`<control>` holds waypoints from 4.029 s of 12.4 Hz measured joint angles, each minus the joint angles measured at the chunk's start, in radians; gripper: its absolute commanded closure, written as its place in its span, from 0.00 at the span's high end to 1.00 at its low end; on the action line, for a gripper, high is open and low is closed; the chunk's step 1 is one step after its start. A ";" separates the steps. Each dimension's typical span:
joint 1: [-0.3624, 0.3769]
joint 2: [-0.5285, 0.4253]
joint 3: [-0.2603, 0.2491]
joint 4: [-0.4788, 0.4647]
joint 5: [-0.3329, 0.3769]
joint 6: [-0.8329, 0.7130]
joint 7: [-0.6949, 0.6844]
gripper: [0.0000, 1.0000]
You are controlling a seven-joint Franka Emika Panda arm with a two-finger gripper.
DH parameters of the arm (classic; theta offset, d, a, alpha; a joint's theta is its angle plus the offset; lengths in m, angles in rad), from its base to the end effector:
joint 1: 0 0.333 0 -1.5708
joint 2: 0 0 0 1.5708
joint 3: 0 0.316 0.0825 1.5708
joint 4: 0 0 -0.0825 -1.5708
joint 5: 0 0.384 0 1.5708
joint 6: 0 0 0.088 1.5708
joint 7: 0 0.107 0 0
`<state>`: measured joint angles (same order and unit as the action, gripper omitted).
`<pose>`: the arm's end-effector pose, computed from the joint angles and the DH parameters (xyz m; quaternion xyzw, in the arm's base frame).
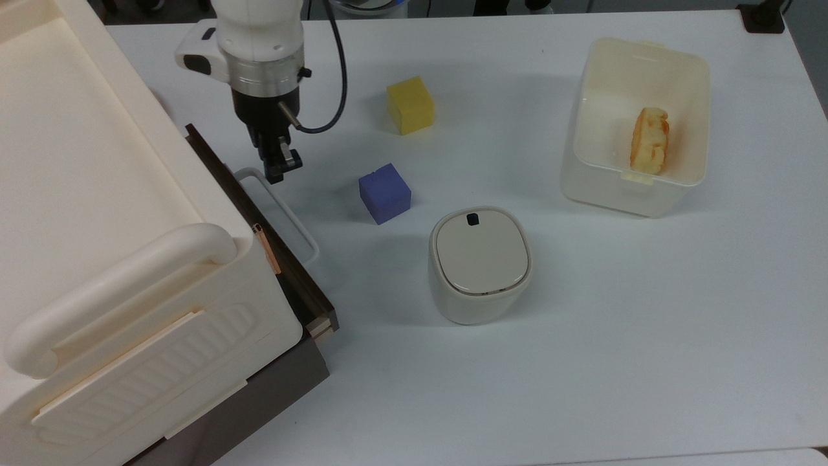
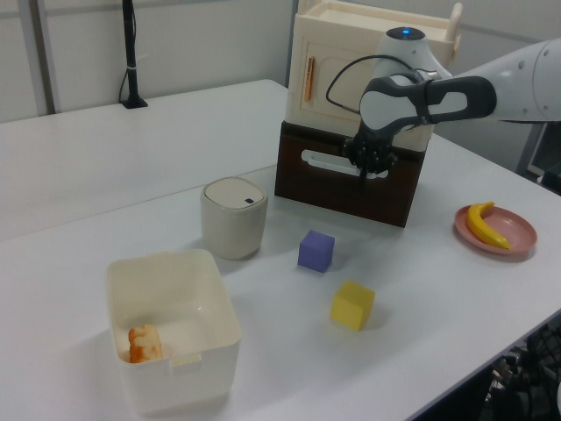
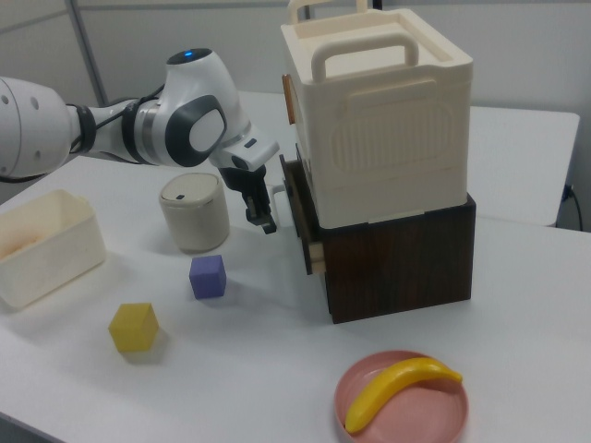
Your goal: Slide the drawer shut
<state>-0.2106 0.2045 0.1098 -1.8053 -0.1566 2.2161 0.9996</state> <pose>0.6315 -0.0731 0.4514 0.8658 -0.4864 0.1177 0.0055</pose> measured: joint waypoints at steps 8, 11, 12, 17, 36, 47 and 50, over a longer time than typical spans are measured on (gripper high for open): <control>-0.066 0.026 -0.002 0.011 -0.007 0.045 -0.002 0.00; -0.066 0.030 -0.002 0.012 -0.008 0.048 -0.002 0.00; -0.066 0.031 -0.002 0.012 -0.008 0.048 -0.002 0.00; -0.056 0.032 0.003 0.012 -0.036 0.048 -0.007 0.00; 0.226 -0.067 0.153 0.101 -0.111 -0.467 -0.605 1.00; 0.187 -0.225 0.113 0.150 0.018 -0.536 -1.012 1.00; 0.186 -0.224 0.095 0.168 0.018 -0.536 -1.012 1.00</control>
<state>-0.0246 -0.0199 0.2048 -1.6370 -0.1386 1.6801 -0.0125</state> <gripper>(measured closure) 0.000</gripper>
